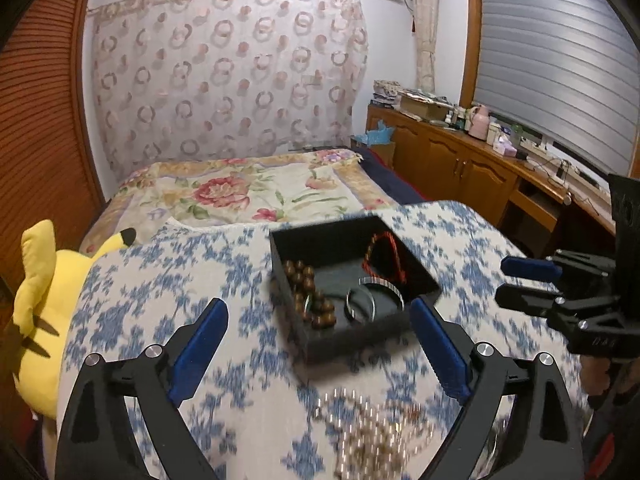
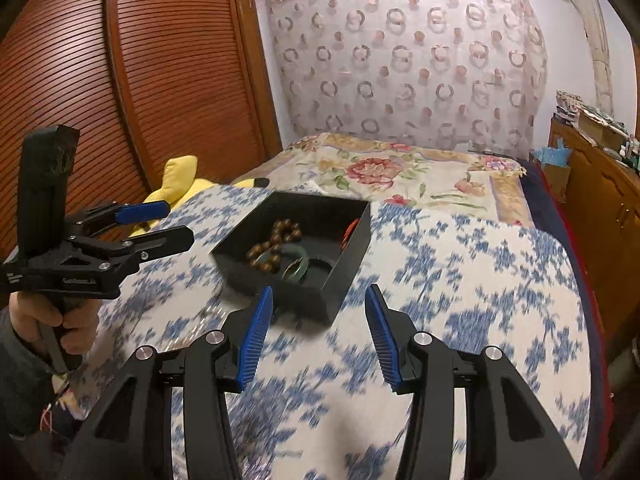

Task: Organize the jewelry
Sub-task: 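Drop the red cord bracelet into the box while the left tool drops the bead bracelet in, then grasp the purple crystal hair comb with the right tool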

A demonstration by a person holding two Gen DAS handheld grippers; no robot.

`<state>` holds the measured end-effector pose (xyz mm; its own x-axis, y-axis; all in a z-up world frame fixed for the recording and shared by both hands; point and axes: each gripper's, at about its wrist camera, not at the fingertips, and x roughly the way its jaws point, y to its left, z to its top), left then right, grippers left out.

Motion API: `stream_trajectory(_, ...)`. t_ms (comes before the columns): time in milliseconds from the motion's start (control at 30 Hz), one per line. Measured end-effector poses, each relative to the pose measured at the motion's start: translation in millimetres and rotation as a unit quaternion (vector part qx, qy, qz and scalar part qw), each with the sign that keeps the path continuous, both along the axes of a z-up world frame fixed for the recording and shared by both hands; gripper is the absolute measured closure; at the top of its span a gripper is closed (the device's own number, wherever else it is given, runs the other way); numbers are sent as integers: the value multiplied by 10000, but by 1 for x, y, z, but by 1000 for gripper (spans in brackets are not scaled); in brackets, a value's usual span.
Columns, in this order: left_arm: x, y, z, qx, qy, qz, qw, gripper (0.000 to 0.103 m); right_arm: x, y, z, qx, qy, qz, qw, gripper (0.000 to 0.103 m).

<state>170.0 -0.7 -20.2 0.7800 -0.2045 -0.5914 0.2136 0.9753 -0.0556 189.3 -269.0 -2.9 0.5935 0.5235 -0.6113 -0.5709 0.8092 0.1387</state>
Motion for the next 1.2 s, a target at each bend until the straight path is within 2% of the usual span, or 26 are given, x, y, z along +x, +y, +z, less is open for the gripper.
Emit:
stream_trajectory(67,-12,3,-5,-18,32,21,10000,13,-13,0,-4,-45,-22,40,10000,48)
stream_trajectory(200,-37,7,-16,-90,77,28,9999,8,-41,-3,-13,-178,-31,97,9998,48)
stream_trajectory(633,-89,12,-34,-160,172,67,9997,8,-87,-9,-56,-441,521,196,9975,48)
stream_trajectory(700,-95,12,-36,-175,204,21,9996,8,-91,-11,-59,-388,600,180,9973,53)
stream_trajectory(1000,-109,3,-43,-246,303,-130,9992,8,-95,-13,-70,-283,904,105,9955,61)
stream_trajectory(1100,-112,0,-42,-226,291,-149,9992,8,-94,-13,-72,-281,920,63,9953,66)
stream_trajectory(1167,-112,0,-42,-228,290,-140,9992,8,-93,-15,-72,-248,960,54,9951,76)
stream_trajectory(1200,-112,0,-42,-227,290,-142,9992,8,-93,-14,-73,-258,966,76,9950,77)
